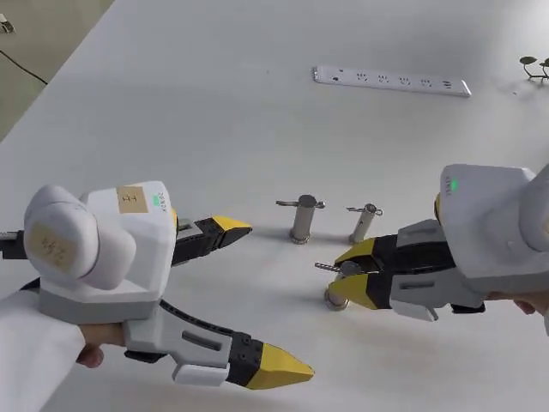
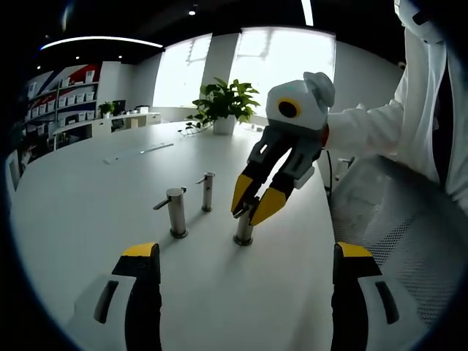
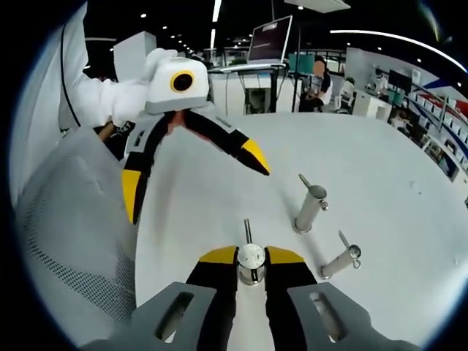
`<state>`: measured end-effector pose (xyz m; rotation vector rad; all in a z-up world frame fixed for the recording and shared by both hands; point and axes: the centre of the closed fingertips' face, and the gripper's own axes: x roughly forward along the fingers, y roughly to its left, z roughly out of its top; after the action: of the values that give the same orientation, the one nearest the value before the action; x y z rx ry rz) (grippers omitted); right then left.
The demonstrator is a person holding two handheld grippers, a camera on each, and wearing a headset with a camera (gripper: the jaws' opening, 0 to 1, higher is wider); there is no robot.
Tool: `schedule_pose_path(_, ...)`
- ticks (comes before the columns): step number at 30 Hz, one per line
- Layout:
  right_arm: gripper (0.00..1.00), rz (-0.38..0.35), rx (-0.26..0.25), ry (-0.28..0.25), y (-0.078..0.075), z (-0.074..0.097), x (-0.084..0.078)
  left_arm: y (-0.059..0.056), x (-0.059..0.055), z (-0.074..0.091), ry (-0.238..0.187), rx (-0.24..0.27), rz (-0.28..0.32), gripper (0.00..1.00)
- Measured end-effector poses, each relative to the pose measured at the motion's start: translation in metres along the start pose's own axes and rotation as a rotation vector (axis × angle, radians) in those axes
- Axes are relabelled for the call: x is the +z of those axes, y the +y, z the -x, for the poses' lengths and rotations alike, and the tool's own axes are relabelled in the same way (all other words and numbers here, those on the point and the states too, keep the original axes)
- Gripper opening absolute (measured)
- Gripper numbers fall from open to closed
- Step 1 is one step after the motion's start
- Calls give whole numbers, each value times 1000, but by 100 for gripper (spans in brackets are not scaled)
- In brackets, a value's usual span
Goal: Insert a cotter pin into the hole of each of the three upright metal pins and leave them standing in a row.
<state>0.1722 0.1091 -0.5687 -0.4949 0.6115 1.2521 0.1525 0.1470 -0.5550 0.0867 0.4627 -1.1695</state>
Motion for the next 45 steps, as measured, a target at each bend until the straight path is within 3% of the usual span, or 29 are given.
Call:
schedule_pose_path(9, 8, 31, 0, 8, -8, 13, -8, 2, 0, 0, 9, -5, 16, 97)
schedule_pose_path(22, 8, 59, -21, -28, -59, 49, -30, 1, 1, 4, 27, -1, 34, 99)
schedule_pose_path(31, 8, 83, -33, -9, -86, 58, -38, 1, 2, 8, 16, 30, 80, 99)
schedule_pose_path(35, 8, 84, -34, -5, -94, 61, -43, 7, -1, 13, 12, 55, 107, 99)
schedule_pose_path(39, 8, 84, -20, -17, -96, 62, -45, 11, -8, 18, 35, 78, 118, 99)
schedule_pose_path(45, 8, 75, 10, -31, -95, 60, -47, 13, -8, 21, 35, 101, 143, 99)
